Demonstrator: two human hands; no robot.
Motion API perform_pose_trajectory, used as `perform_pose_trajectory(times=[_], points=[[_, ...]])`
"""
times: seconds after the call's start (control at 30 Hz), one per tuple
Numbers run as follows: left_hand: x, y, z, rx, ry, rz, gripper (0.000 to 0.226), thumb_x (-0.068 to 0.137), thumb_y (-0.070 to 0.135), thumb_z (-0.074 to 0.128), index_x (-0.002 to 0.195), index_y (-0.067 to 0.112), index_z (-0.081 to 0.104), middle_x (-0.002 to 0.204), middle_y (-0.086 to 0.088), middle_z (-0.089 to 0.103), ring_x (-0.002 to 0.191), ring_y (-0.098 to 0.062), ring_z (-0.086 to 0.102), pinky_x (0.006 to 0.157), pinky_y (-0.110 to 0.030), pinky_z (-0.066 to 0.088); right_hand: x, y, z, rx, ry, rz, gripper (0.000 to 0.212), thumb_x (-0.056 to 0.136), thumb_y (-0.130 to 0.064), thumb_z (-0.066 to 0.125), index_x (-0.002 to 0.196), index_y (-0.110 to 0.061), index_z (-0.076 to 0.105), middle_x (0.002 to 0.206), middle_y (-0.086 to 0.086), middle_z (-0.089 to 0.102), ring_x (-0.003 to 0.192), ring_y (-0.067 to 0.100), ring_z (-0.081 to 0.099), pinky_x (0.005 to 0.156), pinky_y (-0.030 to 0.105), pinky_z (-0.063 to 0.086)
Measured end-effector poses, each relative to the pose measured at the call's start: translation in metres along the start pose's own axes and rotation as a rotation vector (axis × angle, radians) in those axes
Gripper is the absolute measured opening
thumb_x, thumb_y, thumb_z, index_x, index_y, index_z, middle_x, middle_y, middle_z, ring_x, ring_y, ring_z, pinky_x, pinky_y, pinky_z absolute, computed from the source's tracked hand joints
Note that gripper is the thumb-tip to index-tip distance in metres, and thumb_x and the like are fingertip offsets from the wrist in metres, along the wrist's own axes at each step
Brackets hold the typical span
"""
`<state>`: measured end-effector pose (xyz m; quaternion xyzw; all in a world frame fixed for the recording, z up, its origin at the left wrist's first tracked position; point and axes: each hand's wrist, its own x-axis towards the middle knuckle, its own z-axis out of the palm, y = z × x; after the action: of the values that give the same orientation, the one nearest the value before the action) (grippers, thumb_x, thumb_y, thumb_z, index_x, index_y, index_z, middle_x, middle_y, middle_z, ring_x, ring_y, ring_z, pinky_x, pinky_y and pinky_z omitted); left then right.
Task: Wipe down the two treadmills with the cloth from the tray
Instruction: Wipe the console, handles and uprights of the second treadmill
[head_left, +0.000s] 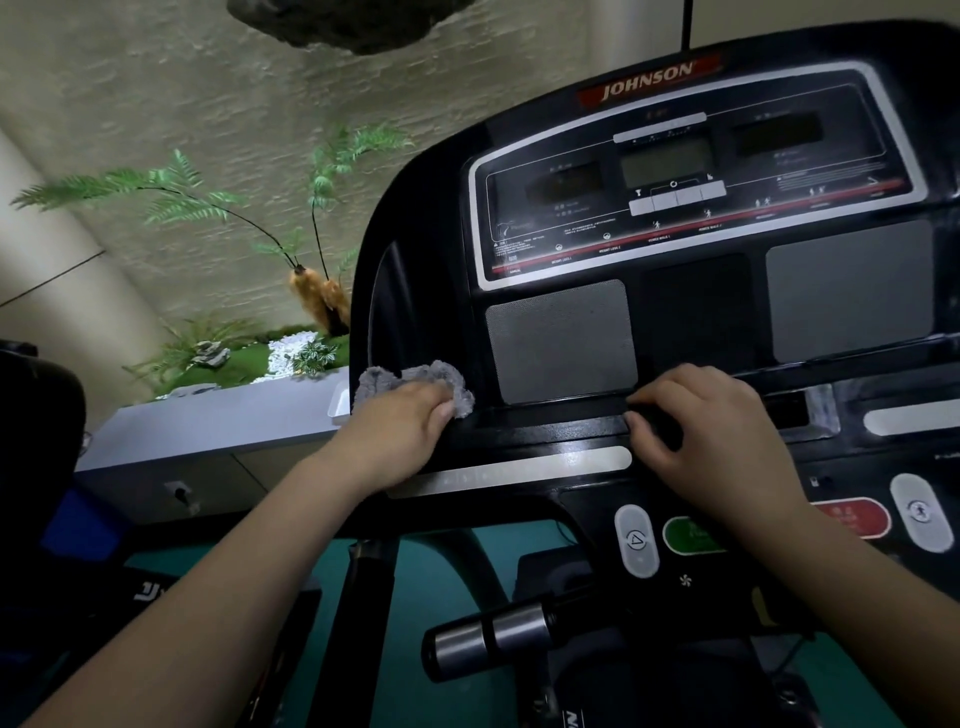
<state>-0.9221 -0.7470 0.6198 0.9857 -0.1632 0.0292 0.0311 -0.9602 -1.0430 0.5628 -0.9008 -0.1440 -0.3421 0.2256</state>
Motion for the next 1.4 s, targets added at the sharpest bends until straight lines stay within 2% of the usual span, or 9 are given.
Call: perform_pose_trajectory(times=[0.17, 0.4, 0.57, 0.73, 0.87, 1.07, 1.23, 1.33, 1.4], points=[[0.013, 0.007, -0.011, -0.112, -0.107, -0.052, 0.035, 0.102, 0.033, 0.03, 0.128, 0.019, 0.049, 0.128, -0.005, 0.051, 0.121, -0.024, 0.045, 0.097, -0.03, 0.031, 0.001, 0.0, 0.0, 0.001, 0.005, 0.006, 0.022, 0.083, -0.033, 0.057, 0.091, -0.017, 0.071, 0.086, -0.001, 0.063, 0.079, 0.023, 0.058, 0.075, 0.041, 0.048], [0.013, -0.003, -0.006, -0.585, -0.076, -0.038, 0.015, 0.099, 0.014, 0.042, 0.092, 0.017, 0.055, 0.076, 0.012, 0.051, 0.072, 0.0, 0.046, 0.072, -0.025, 0.034, 0.0, -0.001, -0.001, 0.005, 0.005, 0.002, 0.02, 0.083, -0.031, 0.058, 0.091, -0.017, 0.071, 0.085, -0.001, 0.063, 0.078, 0.023, 0.058, 0.074, 0.041, 0.047], [0.011, -0.003, -0.002, -0.421, -0.102, -0.019, 0.012, 0.1, 0.021, 0.038, 0.104, 0.024, 0.049, 0.078, 0.011, 0.047, 0.073, -0.01, 0.045, 0.069, -0.029, 0.034, 0.001, 0.0, 0.0, 0.006, 0.002, -0.002, 0.022, 0.084, -0.032, 0.057, 0.091, -0.017, 0.07, 0.086, -0.001, 0.063, 0.078, 0.022, 0.057, 0.073, 0.041, 0.047], [0.023, 0.009, -0.002, -0.006, -0.175, -0.175, 0.037, 0.101, 0.041, 0.025, 0.131, 0.026, 0.039, 0.13, -0.009, 0.047, 0.118, -0.037, 0.045, 0.1, -0.045, 0.037, 0.0, 0.0, -0.001, 0.0, 0.005, -0.009, 0.024, 0.085, -0.033, 0.055, 0.092, -0.016, 0.07, 0.086, 0.0, 0.064, 0.078, 0.022, 0.058, 0.073, 0.04, 0.048], [0.035, 0.021, -0.006, 0.08, -0.241, -0.329, 0.048, 0.099, 0.046, 0.023, 0.136, 0.021, 0.04, 0.138, -0.015, 0.043, 0.13, -0.041, 0.034, 0.105, -0.051, 0.027, 0.0, 0.001, -0.001, 0.008, 0.003, -0.007, 0.023, 0.085, -0.033, 0.055, 0.091, -0.017, 0.07, 0.087, 0.0, 0.064, 0.078, 0.022, 0.058, 0.073, 0.041, 0.048], [0.032, 0.006, -0.014, -0.218, -0.183, -0.102, 0.02, 0.1, 0.028, 0.039, 0.107, 0.019, 0.056, 0.109, 0.005, 0.054, 0.108, -0.018, 0.051, 0.115, -0.046, 0.016, 0.001, 0.0, -0.001, 0.008, -0.001, -0.012, 0.023, 0.084, -0.032, 0.055, 0.091, -0.017, 0.07, 0.086, -0.001, 0.063, 0.078, 0.021, 0.057, 0.072, 0.041, 0.047], [0.014, -0.001, -0.006, -0.516, -0.157, -0.063, 0.011, 0.097, 0.022, 0.049, 0.089, 0.027, 0.054, 0.078, 0.01, 0.05, 0.072, -0.009, 0.046, 0.077, -0.032, 0.037, 0.001, -0.001, -0.001, 0.006, 0.011, -0.012, 0.02, 0.084, -0.03, 0.057, 0.091, -0.017, 0.07, 0.086, -0.002, 0.063, 0.078, 0.021, 0.057, 0.072, 0.041, 0.047], [0.016, 0.002, -0.005, -0.371, -0.172, -0.108, 0.01, 0.099, 0.035, 0.04, 0.099, 0.037, 0.05, 0.105, 0.007, 0.053, 0.102, -0.019, 0.052, 0.098, -0.04, 0.038, 0.002, -0.002, -0.001, 0.004, 0.011, -0.012, 0.019, 0.083, -0.029, 0.058, 0.091, -0.016, 0.07, 0.086, -0.001, 0.063, 0.078, 0.021, 0.058, 0.073, 0.042, 0.048], [0.018, 0.011, -0.008, -0.157, -0.207, -0.193, 0.03, 0.1, 0.042, 0.029, 0.125, 0.035, 0.044, 0.132, -0.003, 0.045, 0.126, -0.035, 0.04, 0.108, -0.045, 0.03, 0.001, -0.002, -0.002, 0.002, 0.01, -0.009, 0.02, 0.084, -0.03, 0.057, 0.091, -0.016, 0.07, 0.086, -0.001, 0.063, 0.079, 0.021, 0.058, 0.074, 0.042, 0.048]])
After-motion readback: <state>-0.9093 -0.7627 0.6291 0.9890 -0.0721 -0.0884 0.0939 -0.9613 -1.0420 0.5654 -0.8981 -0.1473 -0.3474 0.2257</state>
